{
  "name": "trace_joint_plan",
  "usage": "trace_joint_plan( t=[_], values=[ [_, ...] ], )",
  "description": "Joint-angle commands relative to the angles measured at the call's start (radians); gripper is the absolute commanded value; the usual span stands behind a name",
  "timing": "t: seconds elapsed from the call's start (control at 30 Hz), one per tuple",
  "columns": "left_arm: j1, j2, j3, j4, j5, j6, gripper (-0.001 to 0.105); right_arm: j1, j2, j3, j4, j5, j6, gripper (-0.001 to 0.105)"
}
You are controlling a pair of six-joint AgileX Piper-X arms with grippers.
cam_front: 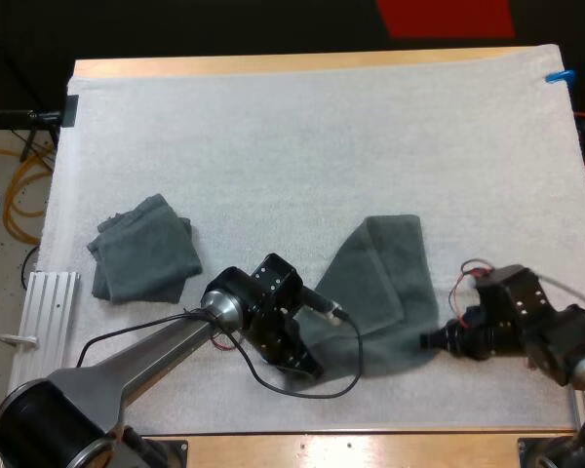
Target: Pick towel from pile fold and stack
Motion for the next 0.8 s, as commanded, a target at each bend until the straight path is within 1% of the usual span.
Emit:
trace_joint_plan(
  t=[0.0, 0.03, 0.1, 0.13, 0.17, 0.2, 0.27, 0.3, 0.33, 0.4, 0.43, 0.5, 0.6, 0.63, 0.7, 0.77],
  values=[
    [0.012, -0.027, 0.001, -0.034, 0.188, -0.035, 0.000, 0.002, -0.034, -0.042, -0.004, 0.077, -0.004, 0.000],
    [0.020, -0.040, 0.001, -0.050, 0.251, -0.048, 0.000, 0.002, -0.046, -0.065, -0.001, 0.110, -0.011, 0.000],
    [0.063, -0.087, 0.001, -0.129, 0.465, -0.111, 0.000, 0.002, -0.089, -0.143, 0.010, 0.245, -0.052, 0.000],
    [0.080, -0.101, 0.001, -0.160, 0.531, -0.137, 0.000, 0.002, -0.101, -0.165, 0.012, 0.283, -0.070, 0.000],
    [0.108, -0.131, 0.001, -0.208, 0.618, -0.181, 0.000, 0.002, -0.118, -0.211, 0.016, 0.337, -0.099, 0.000],
    [0.130, -0.160, 0.001, -0.245, 0.660, -0.219, 0.000, 0.002, -0.129, -0.251, 0.018, 0.381, -0.131, 0.000],
    [0.177, -0.207, 0.001, -0.301, 0.682, -0.292, 0.000, 0.002, -0.141, -0.310, 0.019, 0.415, -0.175, 0.000],
    [0.207, -0.236, 0.001, -0.325, 0.692, -0.326, 0.000, 0.002, -0.144, -0.344, 0.024, 0.417, -0.188, 0.000],
    [0.227, -0.255, 0.001, -0.336, 0.706, -0.342, 0.000, 0.002, -0.143, -0.363, 0.030, 0.417, -0.190, 0.000],
    [0.284, -0.310, 0.001, -0.381, 0.758, -0.402, 0.000, 0.002, -0.143, -0.398, 0.054, 0.395, -0.191, 0.000],
    [0.299, -0.325, 0.001, -0.399, 0.768, -0.423, 0.000, 0.002, -0.143, -0.399, 0.064, 0.365, -0.191, 0.000],
    [0.335, -0.374, 0.001, -0.455, 0.786, -0.497, 0.000, 0.002, -0.135, -0.397, 0.107, 0.252, -0.191, 0.000],
    [0.350, -0.422, 0.001, -0.542, 0.803, -0.599, 0.000, 0.002, -0.113, -0.397, 0.177, 0.109, -0.191, 0.000],
    [0.350, -0.430, 0.001, -0.557, 0.804, -0.616, 0.000, 0.002, -0.111, -0.398, 0.188, 0.077, -0.191, 0.000],
    [0.340, -0.449, 0.001, -0.580, 0.790, -0.665, 0.000, 0.002, -0.110, -0.408, 0.203, -0.025, -0.187, 0.000],
    [0.340, -0.462, 0.001, -0.578, 0.763, -0.690, 0.000, 0.002, -0.113, -0.425, 0.203, -0.111, -0.180, 0.000]
  ],
)
